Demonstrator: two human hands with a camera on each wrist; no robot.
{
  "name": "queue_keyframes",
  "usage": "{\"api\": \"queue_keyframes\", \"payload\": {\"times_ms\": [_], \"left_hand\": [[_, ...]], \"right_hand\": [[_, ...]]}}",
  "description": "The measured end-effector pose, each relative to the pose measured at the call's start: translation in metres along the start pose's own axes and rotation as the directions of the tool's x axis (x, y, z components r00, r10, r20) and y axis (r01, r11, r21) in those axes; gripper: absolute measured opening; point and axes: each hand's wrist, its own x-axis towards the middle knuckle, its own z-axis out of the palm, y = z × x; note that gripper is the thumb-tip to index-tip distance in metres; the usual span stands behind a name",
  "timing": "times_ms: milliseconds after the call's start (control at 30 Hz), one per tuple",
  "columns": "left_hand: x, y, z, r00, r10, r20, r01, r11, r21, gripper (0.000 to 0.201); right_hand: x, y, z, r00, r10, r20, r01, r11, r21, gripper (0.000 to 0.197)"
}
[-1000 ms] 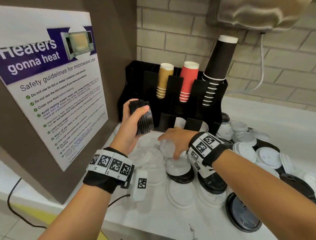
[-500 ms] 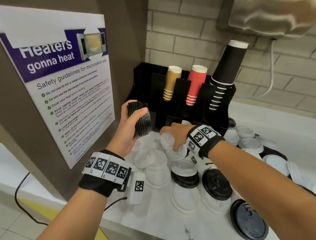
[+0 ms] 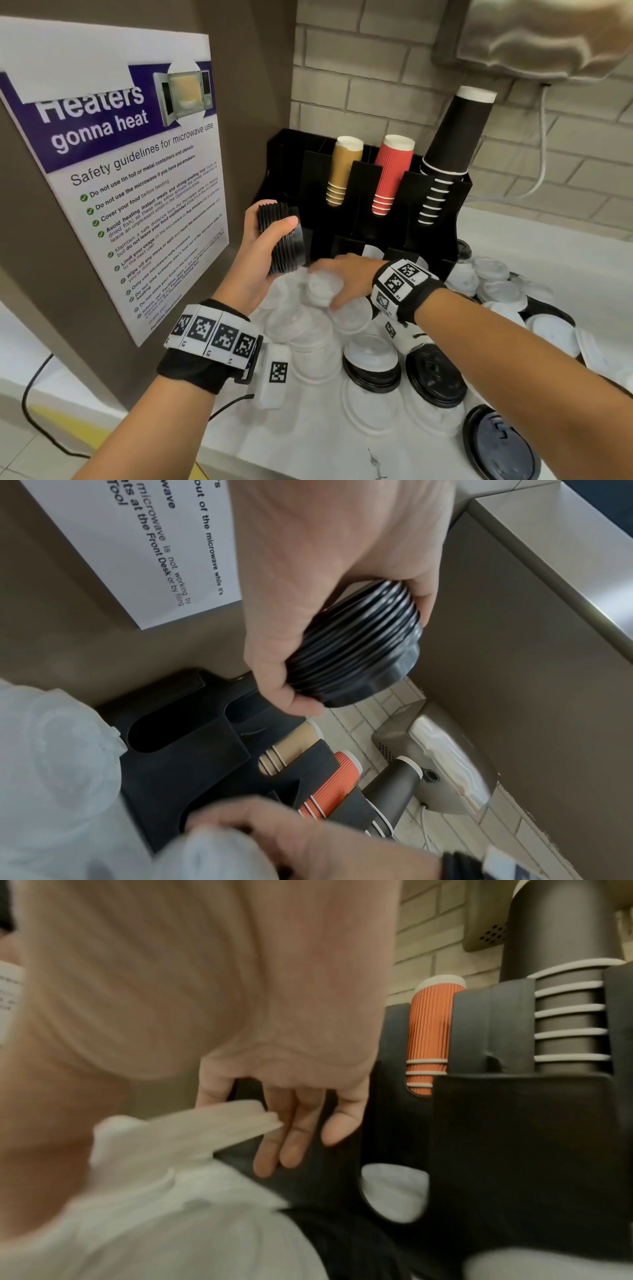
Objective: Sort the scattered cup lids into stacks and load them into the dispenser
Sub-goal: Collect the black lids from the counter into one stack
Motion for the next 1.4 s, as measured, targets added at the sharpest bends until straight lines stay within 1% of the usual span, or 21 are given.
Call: {"api": "queue_keyframes", "payload": {"times_ms": [67,100,200,233,300,433,533,633,767,867,933,967,1000,1067,1100,1133,1200,1233,1267,1300,1400], "left_hand": [[0.001,-0.001,0.0,1.0,-0.007,0.002,0.007,1.0,-0.006,0.053],[0.001,-0.002,0.0,1.0,-0.01,0.005,0.01,1.0,-0.006,0.052],[0.002,-0.003,-0.001,1.0,-0.012,0.001,0.012,1.0,-0.011,0.043],[0.002,-0.003,-0.002,1.0,-0.011,-0.003,0.011,1.0,-0.014,0.041],[0.003,-0.003,-0.004,1.0,-0.009,-0.008,0.009,1.0,-0.012,0.04],[0.003,-0.002,-0.005,1.0,-0.005,-0.005,0.004,1.0,-0.006,0.042],[0.004,-0.003,-0.003,1.0,-0.006,0.002,0.006,1.0,-0.003,0.045],[0.004,-0.004,-0.002,1.0,-0.016,0.016,0.016,1.0,-0.006,0.045],[0.005,-0.005,-0.003,0.999,-0.026,0.022,0.025,1.0,0.006,0.045],[0.007,-0.008,-0.002,0.999,-0.042,0.017,0.041,0.999,0.029,0.048],[0.008,-0.011,0.002,0.998,-0.063,0.029,0.061,0.997,0.049,0.05],[0.008,-0.013,0.004,0.997,-0.071,0.038,0.069,0.996,0.056,0.051],[0.008,-0.015,0.006,0.996,-0.079,0.05,0.076,0.995,0.061,0.051],[0.007,-0.02,0.01,0.993,-0.097,0.072,0.092,0.994,0.065,0.049],[0.006,-0.023,0.012,0.991,-0.105,0.08,0.101,0.993,0.06,0.047],[0.005,-0.025,0.014,0.99,-0.115,0.086,0.111,0.992,0.051,0.045],[0.003,-0.03,0.019,0.985,-0.142,0.099,0.139,0.99,0.033,0.042],[0.002,-0.032,0.022,0.982,-0.156,0.108,0.154,0.988,0.028,0.04],[0.001,-0.034,0.026,0.979,-0.167,0.12,0.165,0.986,0.025,0.039],[0.0,-0.035,0.029,0.975,-0.174,0.135,0.173,0.985,0.02,0.039],[-0.001,-0.037,0.038,0.969,-0.18,0.169,0.188,0.981,-0.036,0.041]], "right_hand": [[0.002,-0.003,-0.011,1.0,0.014,-0.017,-0.013,0.999,0.032,0.096],[0.004,-0.003,-0.016,0.999,0.035,0.002,-0.035,0.999,0.005,0.095],[0.003,0.008,-0.023,0.981,0.158,0.115,-0.128,0.964,-0.232,0.066],[0.002,0.013,-0.02,0.97,0.199,0.14,-0.147,0.936,-0.319,0.061],[0.0,0.022,-0.01,0.96,0.232,0.154,-0.153,0.901,-0.405,0.065],[0.005,0.028,0.005,0.984,0.142,0.107,-0.1,0.939,-0.33,0.086],[0.008,0.026,0.007,0.988,0.106,0.109,-0.068,0.949,-0.307,0.102],[0.009,0.025,0.012,0.99,0.09,0.11,-0.05,0.943,-0.328,0.09],[0.003,0.026,0.007,0.989,0.132,0.068,-0.101,0.934,-0.342,0.078],[-0.005,0.022,-0.005,0.982,0.191,-0.009,-0.167,0.832,-0.528,0.081],[-0.012,0.02,-0.012,0.976,0.201,-0.086,-0.213,0.789,-0.576,0.086],[-0.017,0.022,-0.016,0.975,0.189,-0.119,-0.224,0.814,-0.536,0.086],[-0.023,0.025,-0.02,0.975,0.169,-0.147,-0.217,0.872,-0.438,0.084],[-0.036,0.034,-0.027,0.97,0.109,-0.217,-0.124,0.991,-0.058,0.072],[-0.042,0.038,-0.028,0.96,0.086,-0.266,-0.041,0.985,0.17,0.065],[-0.048,0.041,-0.027,0.947,0.075,-0.314,0.053,0.923,0.381,0.058],[-0.059,0.039,-0.023,0.924,0.058,-0.377,0.233,0.698,0.677,0.054],[-0.063,0.037,-0.021,0.915,0.036,-0.402,0.303,0.598,0.742,0.057],[-0.067,0.034,-0.018,0.906,0.002,-0.423,0.356,0.537,0.765,0.06],[-0.07,0.031,-0.015,0.898,-0.035,-0.439,0.393,0.511,0.764,0.063],[-0.077,0.023,-0.008,0.872,-0.078,-0.483,0.446,0.528,0.722,0.068]]}}
